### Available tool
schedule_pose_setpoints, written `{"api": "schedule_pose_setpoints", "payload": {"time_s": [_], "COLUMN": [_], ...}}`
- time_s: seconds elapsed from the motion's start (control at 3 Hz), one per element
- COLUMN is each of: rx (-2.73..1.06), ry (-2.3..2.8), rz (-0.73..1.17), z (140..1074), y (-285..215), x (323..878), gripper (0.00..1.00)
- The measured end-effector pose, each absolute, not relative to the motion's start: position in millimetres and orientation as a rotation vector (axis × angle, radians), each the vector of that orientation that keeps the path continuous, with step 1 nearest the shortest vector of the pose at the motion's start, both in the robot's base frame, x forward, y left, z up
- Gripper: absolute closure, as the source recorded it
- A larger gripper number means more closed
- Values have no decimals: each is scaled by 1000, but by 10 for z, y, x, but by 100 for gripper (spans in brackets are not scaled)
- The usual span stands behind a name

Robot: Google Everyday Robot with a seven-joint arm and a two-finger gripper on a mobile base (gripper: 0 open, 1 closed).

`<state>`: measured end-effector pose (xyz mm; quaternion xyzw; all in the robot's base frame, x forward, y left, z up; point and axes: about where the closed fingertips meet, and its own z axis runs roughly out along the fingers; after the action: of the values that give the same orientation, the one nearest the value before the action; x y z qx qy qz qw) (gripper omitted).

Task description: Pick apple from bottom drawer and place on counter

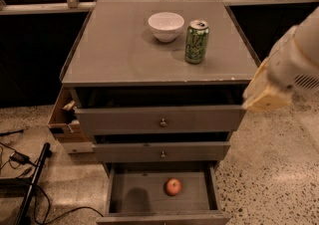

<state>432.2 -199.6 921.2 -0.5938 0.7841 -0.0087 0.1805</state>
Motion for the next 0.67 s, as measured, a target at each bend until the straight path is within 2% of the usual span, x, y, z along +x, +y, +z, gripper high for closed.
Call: {"api": "schedule_pose_setpoints", "payload": {"time_s": [0.33, 0.67], "rx": [-1616, -1539], "ry": [2239, 2289], "rz": [163, 319], "z": [8109, 7215], "y": [-1731, -1629], "x": [4220, 4147], "gripper": [97, 100]}}
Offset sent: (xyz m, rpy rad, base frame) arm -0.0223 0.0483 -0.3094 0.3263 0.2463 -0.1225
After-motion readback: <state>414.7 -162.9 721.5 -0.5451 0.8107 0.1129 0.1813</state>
